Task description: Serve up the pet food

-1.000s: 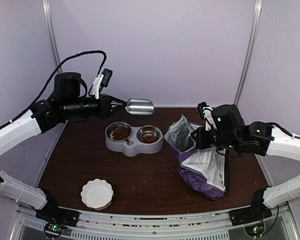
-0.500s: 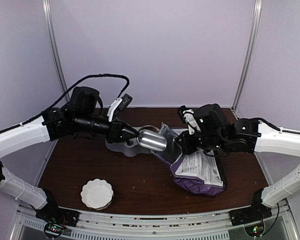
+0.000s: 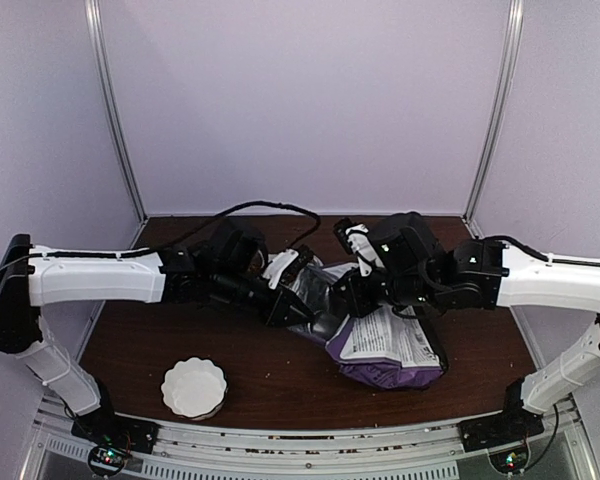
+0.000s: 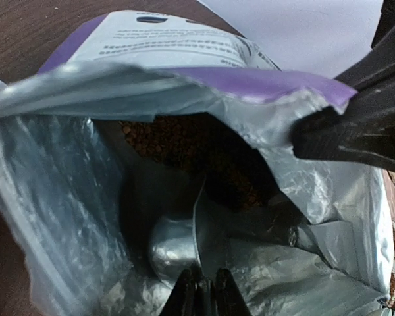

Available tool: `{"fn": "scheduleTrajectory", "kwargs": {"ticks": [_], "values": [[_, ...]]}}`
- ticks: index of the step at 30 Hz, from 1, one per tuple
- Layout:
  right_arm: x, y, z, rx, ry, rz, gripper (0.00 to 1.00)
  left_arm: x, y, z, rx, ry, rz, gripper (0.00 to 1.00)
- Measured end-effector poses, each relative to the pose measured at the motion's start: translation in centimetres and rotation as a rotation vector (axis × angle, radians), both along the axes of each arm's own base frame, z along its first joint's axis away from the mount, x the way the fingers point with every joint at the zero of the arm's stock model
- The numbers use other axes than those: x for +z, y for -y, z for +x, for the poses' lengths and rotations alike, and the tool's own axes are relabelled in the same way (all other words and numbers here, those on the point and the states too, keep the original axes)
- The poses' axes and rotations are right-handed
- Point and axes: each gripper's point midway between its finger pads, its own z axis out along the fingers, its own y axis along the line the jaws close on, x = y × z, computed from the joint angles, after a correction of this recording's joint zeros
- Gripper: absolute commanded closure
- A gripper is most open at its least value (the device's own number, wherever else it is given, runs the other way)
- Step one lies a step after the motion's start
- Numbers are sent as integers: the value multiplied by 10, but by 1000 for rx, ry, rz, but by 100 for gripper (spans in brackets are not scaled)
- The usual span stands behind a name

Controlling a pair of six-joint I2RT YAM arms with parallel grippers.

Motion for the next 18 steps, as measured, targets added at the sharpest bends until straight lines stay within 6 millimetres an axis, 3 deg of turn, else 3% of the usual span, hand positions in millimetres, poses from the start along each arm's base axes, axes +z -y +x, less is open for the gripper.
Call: {"fn": "scheduleTrajectory", "kwargs": {"ticks": [13, 14, 18], "values": [[3, -3, -2, -3, -9, 56, 100, -6, 33, 3, 0, -36, -95, 100], [2, -3, -2, -3, -11, 55, 98, -4, 34, 4, 1, -36, -104, 100], [5, -2, -2, -4, -6, 66, 72, -1, 37, 7, 8, -31, -126, 100]]}}
